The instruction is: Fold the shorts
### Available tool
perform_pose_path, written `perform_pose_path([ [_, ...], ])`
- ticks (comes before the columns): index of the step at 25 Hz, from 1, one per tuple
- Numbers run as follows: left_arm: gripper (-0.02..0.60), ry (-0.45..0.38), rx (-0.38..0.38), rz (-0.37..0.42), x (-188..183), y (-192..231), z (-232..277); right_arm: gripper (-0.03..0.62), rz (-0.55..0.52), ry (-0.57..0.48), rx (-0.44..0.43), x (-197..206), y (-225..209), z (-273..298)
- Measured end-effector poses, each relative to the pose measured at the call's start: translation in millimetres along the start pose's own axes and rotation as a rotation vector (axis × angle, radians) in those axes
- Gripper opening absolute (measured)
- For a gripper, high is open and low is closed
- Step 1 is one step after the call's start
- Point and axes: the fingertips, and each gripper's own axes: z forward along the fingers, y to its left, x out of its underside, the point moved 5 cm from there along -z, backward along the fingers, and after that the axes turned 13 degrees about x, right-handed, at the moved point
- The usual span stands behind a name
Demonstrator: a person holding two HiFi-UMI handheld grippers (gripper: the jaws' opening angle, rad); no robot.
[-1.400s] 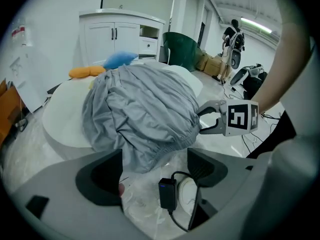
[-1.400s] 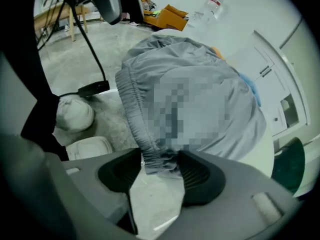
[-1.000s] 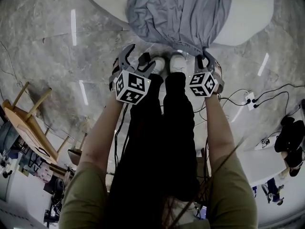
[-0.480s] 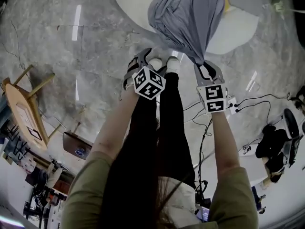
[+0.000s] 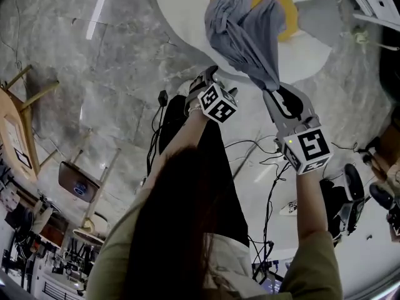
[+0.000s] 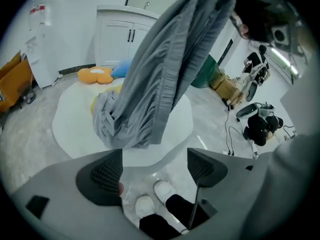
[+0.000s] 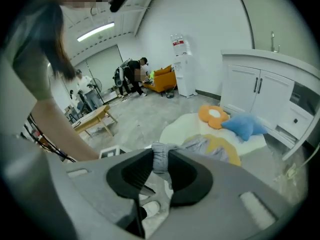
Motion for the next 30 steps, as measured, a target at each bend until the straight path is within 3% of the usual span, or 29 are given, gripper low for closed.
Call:
perform_pose_path([
  [6, 0.390, -0.050, -0.065, -0.035, -45.0, -1.5, 19.4, 0.098, -0.035, -0.048, -0.141, -48.6, -11.2, -28.1],
  [10, 0.390, -0.040, -0.123, 0.021, -57.1, 13.2, 19.7, 0.098, 0.057, -0.089, -0.215, -83.8, -16.9, -48.1],
  [14, 0.388, -0.118, -0.118, 0.070, -78.0, 12.6, 9.3, 0.098, 0.169, -0.138, -0.244, -110.5, -21.0, -63.6],
  [16, 0.361, -0.157, -0.133, 0.093, -88.1, 12.8, 0.1, 0.098, 0.193, -0.156, -0.233, -116.1, -23.4, -67.7],
  [18, 0.192, -0.195, -0.165, 0.112, -93.9, 17.6, -15.7, 0.098, 0.170, -0.160, -0.199, -117.6, -27.2, -69.2],
  [19, 0.143, -0.203, -0.172, 0.130, -95.2, 21.3, -24.5, 0.098, 0.158, -0.159, -0.179, -117.6, -29.9, -69.8],
  [24, 0.126, -0.137, -0.130, 0.328, -96.5, 45.0, -78.2, 0.098, 0.142, -0.103, -0.068, -108.6, -48.7, -78.4],
  [27, 0.120, -0.152, -0.078, 0.365, -108.1, 67.0, -130.0, 0.098, 0.180, -0.046, 0.002, -99.4, -64.6, -81.0],
  [30, 0.117, -0.157, -0.089, 0.380, -139.1, 98.4, -170.9, 0.098, 0.273, 0.002, 0.038, -92.8, -88.8, -70.8],
])
